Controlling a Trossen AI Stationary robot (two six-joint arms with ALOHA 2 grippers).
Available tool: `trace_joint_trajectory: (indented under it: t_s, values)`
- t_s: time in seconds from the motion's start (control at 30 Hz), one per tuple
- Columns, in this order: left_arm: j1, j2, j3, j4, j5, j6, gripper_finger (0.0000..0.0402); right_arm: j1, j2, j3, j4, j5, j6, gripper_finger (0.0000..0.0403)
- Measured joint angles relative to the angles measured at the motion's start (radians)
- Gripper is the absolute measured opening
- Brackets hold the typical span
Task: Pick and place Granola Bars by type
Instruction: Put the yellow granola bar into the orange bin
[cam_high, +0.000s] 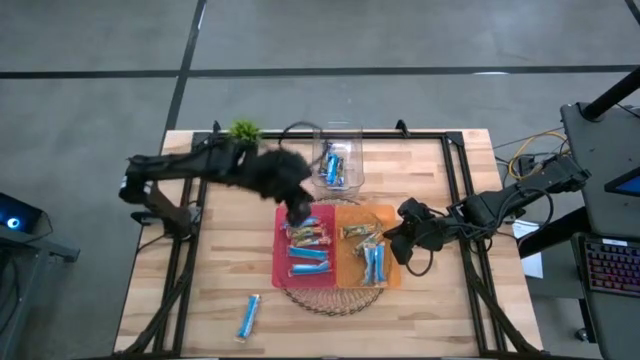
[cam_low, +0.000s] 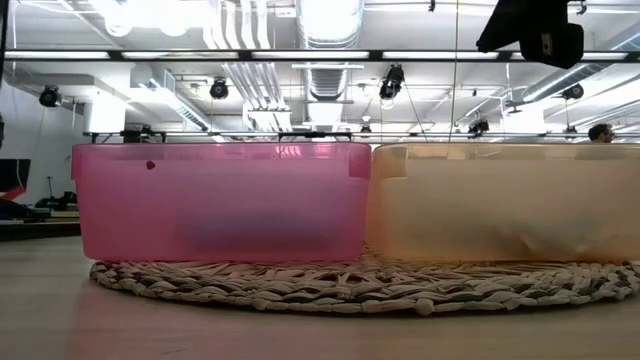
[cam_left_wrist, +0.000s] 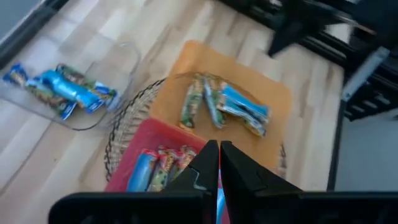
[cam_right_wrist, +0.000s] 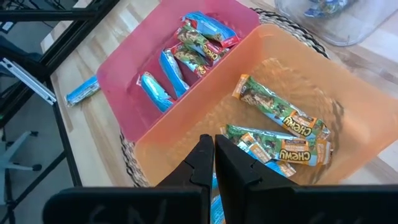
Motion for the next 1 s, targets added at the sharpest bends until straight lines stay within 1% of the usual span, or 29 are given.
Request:
trace_joint_trajectory:
  t_s: [0.1, 0.23, 0.37, 0.5, 0.8, 1.0]
  values:
    - [-0.104, -0.02, 0.0, 0.003, -0.082, -0.021, 0.0, 0.0, 0.0, 0.0, 0.004, 0.0, -0.006, 0.0009]
    - [-0.222, -0.039, 0.0, 0.006, -0.165, -0.112, 0.0, 0.0, 0.0, 0.0, 0.008, 0.0, -0.009, 0.0009]
    - [-0.32, -0.045, 0.0, 0.006, -0.252, -0.199, 0.0, 0.0, 0.0, 0.0, 0.01, 0.0, -0.011, 0.0009]
    - [-0.392, -0.045, 0.0, 0.002, -0.32, -0.227, 0.0, 0.0, 0.0, 0.0, 0.012, 0.0, -0.024, 0.0009]
    - [-0.486, -0.046, -0.004, -0.039, -0.405, -0.255, 0.0, 0.0, 0.0, 0.0, 0.016, -0.002, -0.024, 0.0009]
    - [-0.636, -0.07, -0.064, -0.038, -0.389, -0.384, 0.0, 0.0, 0.0, 0.0, 0.049, -0.005, -0.031, 0.0009]
